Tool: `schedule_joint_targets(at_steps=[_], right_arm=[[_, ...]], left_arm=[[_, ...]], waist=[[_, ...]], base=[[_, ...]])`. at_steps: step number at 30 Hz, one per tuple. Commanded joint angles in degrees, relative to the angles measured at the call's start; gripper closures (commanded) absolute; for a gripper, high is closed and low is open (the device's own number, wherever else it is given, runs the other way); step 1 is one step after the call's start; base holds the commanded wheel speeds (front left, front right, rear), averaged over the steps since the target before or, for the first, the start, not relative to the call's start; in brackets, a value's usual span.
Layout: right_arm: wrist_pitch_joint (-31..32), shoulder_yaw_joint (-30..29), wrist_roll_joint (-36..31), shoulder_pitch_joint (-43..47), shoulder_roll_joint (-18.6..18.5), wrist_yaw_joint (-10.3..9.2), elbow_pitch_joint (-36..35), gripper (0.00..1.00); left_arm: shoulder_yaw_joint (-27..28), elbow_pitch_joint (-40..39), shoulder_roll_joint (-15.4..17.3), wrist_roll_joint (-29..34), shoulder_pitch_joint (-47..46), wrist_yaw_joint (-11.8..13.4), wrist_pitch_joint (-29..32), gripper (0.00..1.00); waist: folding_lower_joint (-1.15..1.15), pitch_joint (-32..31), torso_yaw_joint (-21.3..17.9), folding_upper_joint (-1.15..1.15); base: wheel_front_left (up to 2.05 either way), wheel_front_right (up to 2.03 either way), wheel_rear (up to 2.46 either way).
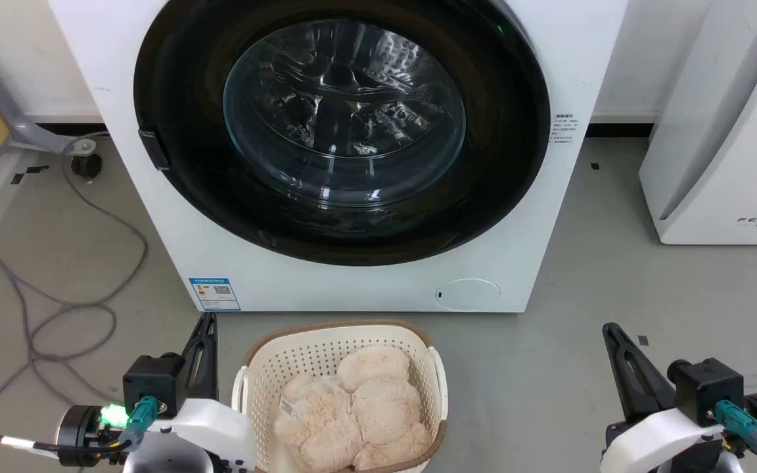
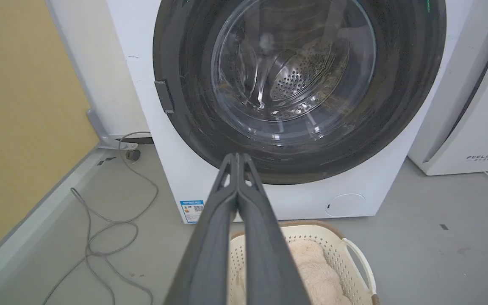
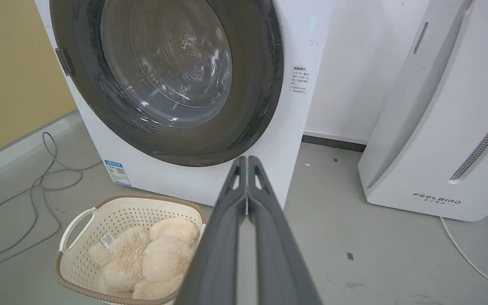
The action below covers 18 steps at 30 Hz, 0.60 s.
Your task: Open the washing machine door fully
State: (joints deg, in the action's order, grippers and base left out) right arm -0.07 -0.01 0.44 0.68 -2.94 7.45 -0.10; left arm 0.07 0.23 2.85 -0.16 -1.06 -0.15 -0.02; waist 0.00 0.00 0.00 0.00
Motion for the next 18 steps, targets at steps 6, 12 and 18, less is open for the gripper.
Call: schedule_joint_targets(at_steps=[6, 12, 18], right_arm=[[0.07, 0.01, -0.44, -0.68, 0.06, 0.03, 0.1, 1.0], [0.07, 0.01, -0.44, -0.68, 0.06, 0.03, 0.1, 1.0], [0.07, 0.01, -0.44, -0.68, 0.06, 0.03, 0.1, 1.0]], left_arm=[[-0.07, -0.23, 0.03, 0.16, 1.06, 0.15, 0.02, 1.0], [-0.07, -0.23, 0.03, 0.16, 1.06, 0.15, 0.02, 1.0], [-0.07, -0.23, 0.03, 0.16, 1.06, 0.15, 0.02, 1.0]], waist=[[0.0, 0.0, 0.0, 0.0], [0.0, 0.0, 0.0, 0.0], [0.0, 0.0, 0.0, 0.0]], base=[[0.0, 0.0, 0.0], [0.0, 0.0, 0.0], [0.0, 0.0, 0.0]])
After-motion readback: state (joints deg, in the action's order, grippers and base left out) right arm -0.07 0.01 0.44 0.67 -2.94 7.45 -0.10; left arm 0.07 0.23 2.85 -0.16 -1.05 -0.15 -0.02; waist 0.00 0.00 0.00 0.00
